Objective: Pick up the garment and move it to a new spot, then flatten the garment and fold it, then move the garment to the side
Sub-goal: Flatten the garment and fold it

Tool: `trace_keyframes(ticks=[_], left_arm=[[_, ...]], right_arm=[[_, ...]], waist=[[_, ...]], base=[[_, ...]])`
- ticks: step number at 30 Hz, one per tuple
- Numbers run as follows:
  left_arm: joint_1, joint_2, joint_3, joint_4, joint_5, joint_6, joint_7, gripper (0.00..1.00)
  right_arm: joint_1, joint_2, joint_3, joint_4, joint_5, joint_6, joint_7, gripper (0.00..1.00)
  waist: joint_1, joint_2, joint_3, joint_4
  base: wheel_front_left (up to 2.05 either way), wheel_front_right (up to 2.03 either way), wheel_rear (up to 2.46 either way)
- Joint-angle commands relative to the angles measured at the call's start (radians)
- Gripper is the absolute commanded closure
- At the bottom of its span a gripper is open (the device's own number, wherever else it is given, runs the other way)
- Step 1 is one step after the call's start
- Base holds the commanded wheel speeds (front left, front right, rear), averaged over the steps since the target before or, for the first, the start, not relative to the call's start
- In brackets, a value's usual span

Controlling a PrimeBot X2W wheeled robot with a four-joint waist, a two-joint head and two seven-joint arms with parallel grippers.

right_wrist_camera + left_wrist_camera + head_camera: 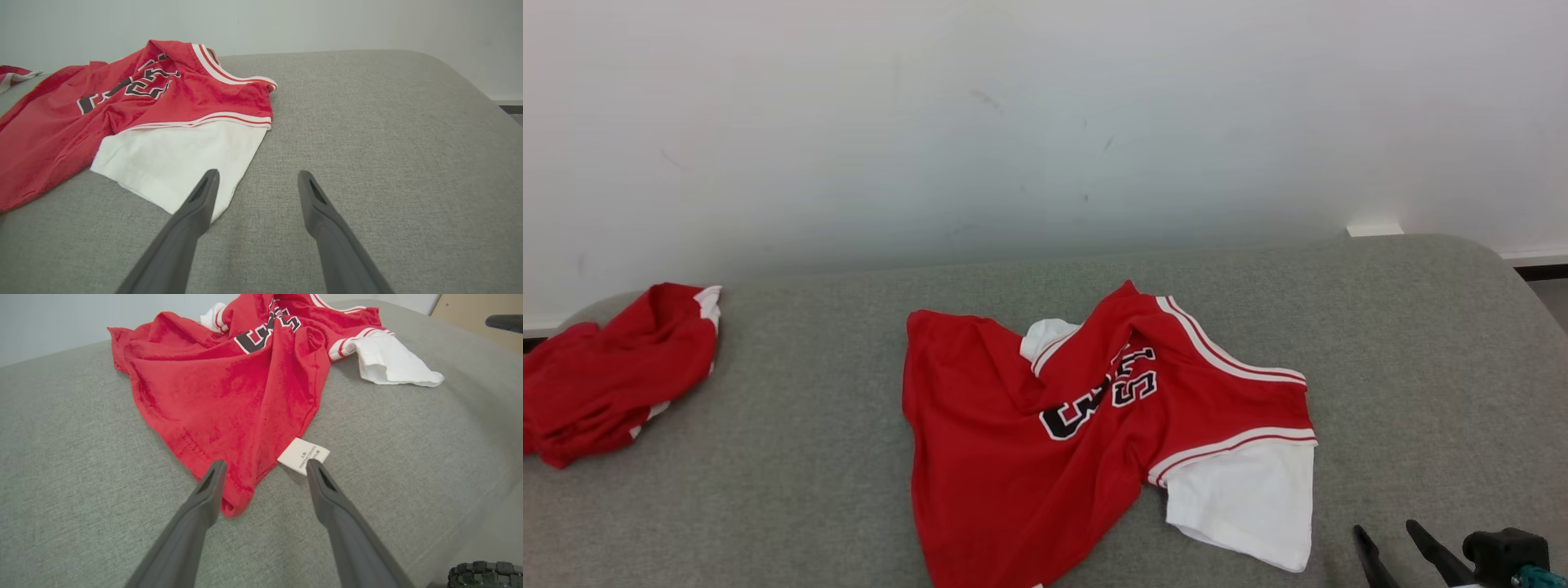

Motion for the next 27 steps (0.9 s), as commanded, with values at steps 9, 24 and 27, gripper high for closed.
trace_keyframes(ticks=[9, 24, 27], left_arm=[[-0.088, 0.051, -0.051, 0.041, 0.059, -0.013, 0.090, 0.00], [-0.205, 0.081, -0.086, 0.112, 0.111, 0.000, 0.127, 0.00], [-0.234, 0.087, -0.087, 0.139, 0.115, 0.002, 0.128, 0.00]], right_arm=[[-0.014, 0.008, 0.021, -0.017, 0.141, -0.003, 0.227, 0.00], [-0.102, 0.047, 0.043, -0.018, 0.164, -0.003, 0.330, 0.00], [-0.139, 0.054, 0.060, 0.002, 0.146, -0.003, 0.343, 0.00]], waist=[[0.0001, 0.0000, 0.044, 0.001], [0.0001, 0.0000, 0.166, 0.002], [0.0001, 0.0000, 0.197, 0.008]], base=[[0.00, 0.00, 0.00], [0.00, 0.00, 0.00], [0.00, 0.00, 0.00]])
